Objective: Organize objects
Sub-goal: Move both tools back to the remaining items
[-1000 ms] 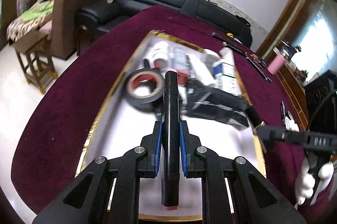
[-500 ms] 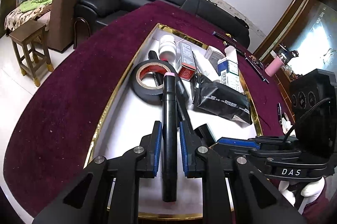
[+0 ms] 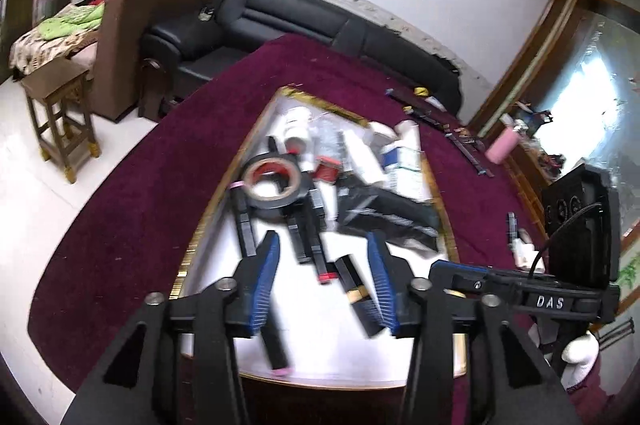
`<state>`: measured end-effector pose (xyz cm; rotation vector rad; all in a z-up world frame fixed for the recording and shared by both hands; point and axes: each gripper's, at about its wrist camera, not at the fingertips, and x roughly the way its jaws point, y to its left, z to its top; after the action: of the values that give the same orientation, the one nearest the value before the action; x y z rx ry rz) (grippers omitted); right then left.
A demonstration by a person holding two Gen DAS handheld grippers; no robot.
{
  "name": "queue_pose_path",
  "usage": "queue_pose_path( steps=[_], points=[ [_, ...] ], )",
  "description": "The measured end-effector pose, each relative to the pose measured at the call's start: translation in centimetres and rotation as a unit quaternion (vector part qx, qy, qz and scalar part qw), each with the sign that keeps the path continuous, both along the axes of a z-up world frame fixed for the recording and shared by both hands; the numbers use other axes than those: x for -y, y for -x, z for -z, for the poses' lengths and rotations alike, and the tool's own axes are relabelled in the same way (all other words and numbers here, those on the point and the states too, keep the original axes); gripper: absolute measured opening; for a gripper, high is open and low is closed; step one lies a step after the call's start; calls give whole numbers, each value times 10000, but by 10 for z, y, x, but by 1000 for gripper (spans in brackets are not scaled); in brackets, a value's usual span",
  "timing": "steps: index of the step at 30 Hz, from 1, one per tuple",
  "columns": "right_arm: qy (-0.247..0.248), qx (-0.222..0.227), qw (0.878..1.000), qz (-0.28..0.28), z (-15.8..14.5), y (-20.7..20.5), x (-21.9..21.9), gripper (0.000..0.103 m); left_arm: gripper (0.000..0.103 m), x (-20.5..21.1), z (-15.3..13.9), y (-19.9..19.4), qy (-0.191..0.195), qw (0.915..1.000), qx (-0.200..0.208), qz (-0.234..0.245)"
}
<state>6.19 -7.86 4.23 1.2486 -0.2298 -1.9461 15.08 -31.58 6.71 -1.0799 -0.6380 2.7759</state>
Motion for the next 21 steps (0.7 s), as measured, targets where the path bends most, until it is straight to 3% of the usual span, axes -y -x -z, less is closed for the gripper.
queue_pose_path(
  steps=[4, 6, 10, 14, 18, 21],
  points=[
    [136, -168, 9983, 542, -8, -1, -60, 27, 58, -23, -12, 3, -532, 9968, -226, 559],
    [87, -237, 9956, 902, -9, -4, -92, 31, 61, -40, -16, 6, -617, 9945, -209, 821],
    [61, -169, 9841, 1769, -6, -3, -173, 31, 61, -82, -20, 15, -557, 9888, -117, 1380],
    [-153, -210, 9600, 2789, -8, -5, -268, 31, 61, -133, -16, 27, -411, 9795, 75, 1971],
    [-434, -273, 9395, 3388, -11, 5, -321, 31, 61, -179, -7, 36, -300, 9679, 276, 2481],
    [-525, -368, 9327, 3549, -18, 16, -337, 31, 61, -204, -4, 38, -185, 9615, 388, 2715]
  ],
)
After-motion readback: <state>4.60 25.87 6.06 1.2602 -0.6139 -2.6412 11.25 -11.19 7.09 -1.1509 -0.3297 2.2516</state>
